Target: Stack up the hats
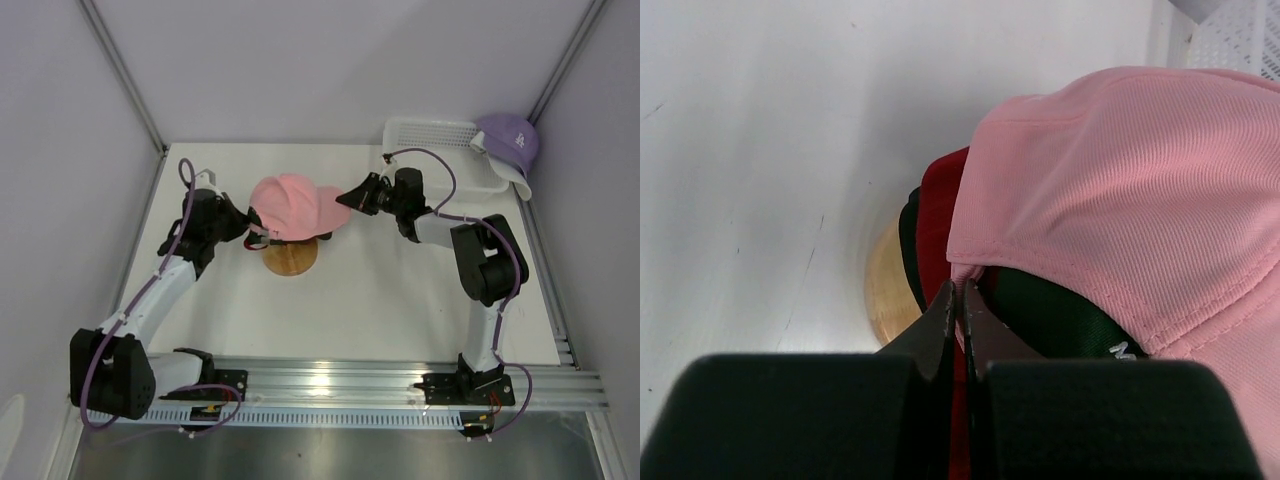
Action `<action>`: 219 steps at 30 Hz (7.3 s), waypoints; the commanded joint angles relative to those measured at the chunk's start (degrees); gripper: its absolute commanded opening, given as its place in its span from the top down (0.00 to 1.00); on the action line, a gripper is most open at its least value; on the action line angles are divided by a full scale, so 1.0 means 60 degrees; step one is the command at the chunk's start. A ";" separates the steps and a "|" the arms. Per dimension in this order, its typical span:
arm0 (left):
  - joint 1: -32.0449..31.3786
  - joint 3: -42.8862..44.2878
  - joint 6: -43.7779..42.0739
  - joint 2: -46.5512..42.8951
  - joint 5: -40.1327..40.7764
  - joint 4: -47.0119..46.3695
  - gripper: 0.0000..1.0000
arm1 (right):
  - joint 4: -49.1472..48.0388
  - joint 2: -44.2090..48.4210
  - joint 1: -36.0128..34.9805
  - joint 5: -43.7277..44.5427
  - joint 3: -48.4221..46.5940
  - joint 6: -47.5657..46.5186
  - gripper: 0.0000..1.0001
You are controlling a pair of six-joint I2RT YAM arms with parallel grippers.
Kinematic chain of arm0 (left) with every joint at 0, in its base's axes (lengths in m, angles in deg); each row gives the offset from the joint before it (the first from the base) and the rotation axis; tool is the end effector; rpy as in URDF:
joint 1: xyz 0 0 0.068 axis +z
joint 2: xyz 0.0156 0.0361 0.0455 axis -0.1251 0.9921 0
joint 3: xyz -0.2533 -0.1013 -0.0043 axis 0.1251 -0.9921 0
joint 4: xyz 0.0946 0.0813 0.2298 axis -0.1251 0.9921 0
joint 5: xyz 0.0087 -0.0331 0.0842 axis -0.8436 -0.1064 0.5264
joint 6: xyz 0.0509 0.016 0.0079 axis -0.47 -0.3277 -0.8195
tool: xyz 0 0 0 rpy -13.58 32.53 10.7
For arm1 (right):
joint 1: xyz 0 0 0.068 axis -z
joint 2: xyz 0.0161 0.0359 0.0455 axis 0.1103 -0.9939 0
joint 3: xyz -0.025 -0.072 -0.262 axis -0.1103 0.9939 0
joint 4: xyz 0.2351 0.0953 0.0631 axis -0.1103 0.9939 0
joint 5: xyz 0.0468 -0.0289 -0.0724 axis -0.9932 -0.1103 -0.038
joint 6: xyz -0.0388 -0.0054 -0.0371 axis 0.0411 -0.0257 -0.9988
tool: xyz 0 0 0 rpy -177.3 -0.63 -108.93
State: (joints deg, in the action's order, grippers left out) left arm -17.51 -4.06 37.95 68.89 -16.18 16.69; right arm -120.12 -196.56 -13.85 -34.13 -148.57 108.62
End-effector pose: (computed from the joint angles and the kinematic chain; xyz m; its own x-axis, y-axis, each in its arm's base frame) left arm 0.2603 -0.0479 0.2691 -0.5291 -0.4848 -0.6964 -0.1373 0.8588 -0.4935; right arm 0.4032 0.1685 0.1879 -0.7203 0.3582 -0.5940 -0.3837 0.5077 0.7714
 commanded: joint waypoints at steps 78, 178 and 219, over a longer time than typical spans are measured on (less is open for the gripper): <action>-0.1340 0.0648 -0.0318 -0.2109 0.1807 0.3987 0.68 | 0.2214 -0.0198 -0.0503 0.1812 -0.0090 -0.1387 0.67; 0.1531 0.1940 -0.1989 -0.2504 -0.2940 0.1673 0.01 | -0.0376 0.2554 0.4114 0.7920 -0.3240 -0.0096 1.00; 0.6086 -0.1546 0.2318 -0.4048 -0.5455 -0.1969 0.01 | -0.1256 0.0932 -0.1441 -0.6098 -0.5451 0.2875 1.00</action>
State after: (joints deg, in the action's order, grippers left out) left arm 17.37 -11.60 49.49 40.06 -34.63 16.63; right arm -122.48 -189.39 -22.27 -68.71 -178.21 123.74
